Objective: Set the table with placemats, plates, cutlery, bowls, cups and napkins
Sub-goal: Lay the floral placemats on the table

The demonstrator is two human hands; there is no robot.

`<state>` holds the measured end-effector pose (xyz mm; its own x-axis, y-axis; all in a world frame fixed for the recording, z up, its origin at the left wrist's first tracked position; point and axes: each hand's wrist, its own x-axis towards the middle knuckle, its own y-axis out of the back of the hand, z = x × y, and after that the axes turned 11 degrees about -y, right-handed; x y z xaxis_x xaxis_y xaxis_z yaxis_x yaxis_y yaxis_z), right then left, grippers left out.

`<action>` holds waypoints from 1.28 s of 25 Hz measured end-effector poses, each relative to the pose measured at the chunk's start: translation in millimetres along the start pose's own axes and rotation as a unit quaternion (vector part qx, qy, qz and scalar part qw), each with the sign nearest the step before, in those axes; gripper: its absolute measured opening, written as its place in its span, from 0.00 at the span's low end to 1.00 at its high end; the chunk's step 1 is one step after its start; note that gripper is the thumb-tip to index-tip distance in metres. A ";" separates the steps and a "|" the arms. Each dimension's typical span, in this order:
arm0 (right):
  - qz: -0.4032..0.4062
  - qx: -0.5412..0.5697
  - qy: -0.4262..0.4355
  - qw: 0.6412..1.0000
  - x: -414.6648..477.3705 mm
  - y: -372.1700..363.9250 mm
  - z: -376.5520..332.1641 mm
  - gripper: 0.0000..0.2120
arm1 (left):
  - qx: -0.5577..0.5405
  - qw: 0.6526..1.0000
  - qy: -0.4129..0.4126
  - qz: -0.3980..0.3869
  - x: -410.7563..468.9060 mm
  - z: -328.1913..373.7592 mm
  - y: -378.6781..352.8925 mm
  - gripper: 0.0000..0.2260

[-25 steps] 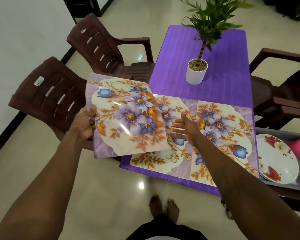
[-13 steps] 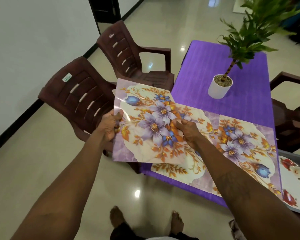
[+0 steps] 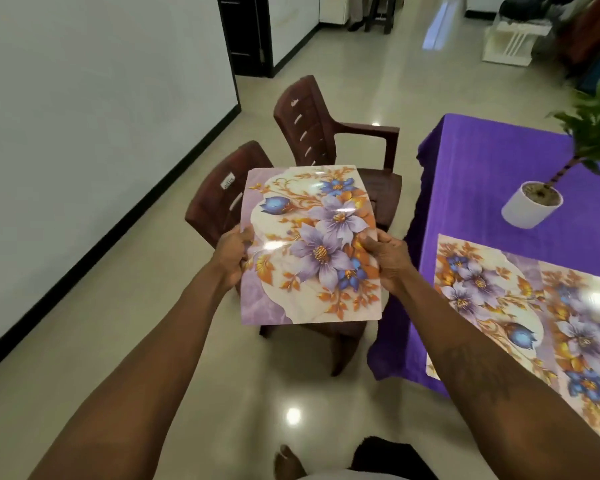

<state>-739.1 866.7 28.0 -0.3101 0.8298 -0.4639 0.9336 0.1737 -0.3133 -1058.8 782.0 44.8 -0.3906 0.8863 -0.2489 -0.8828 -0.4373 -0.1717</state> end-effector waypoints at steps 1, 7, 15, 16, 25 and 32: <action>-0.005 0.006 0.001 1.000 6.4 -16.8 2.0 0.19 | -0.009 1.000 -0.003 -0.001 5.0 6.2 14.0 0.16; -0.048 0.028 -0.012 0.998 67.9 -98.6 -8.1 0.16 | -0.022 0.999 -0.031 -0.010 56.1 36.6 81.9 0.12; -0.067 0.051 -0.009 0.996 187.6 -213.7 -26.6 0.07 | 0.004 1.000 -0.025 0.003 190.2 100.1 157.4 0.13; -0.064 0.049 -0.012 0.997 200.2 -225.3 -28.9 0.09 | -0.003 1.000 -0.020 0.001 205.8 106.0 166.1 0.13; -0.012 0.047 0.017 0.999 309.6 -318.3 -64.3 0.23 | 0.002 0.999 0.003 -0.035 365.6 161.4 220.9 0.15; 0.085 0.078 0.076 0.990 408.1 -400.1 -85.1 0.17 | 0.029 0.990 0.018 -0.139 530.0 206.5 257.7 0.14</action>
<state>-1224.0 1181.0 34.6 -0.1084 0.9127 -0.3941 0.9274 -0.0499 -0.3708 -1547.2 1170.5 65.5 -0.1216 0.9648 -0.2334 -0.9687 -0.1666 -0.1839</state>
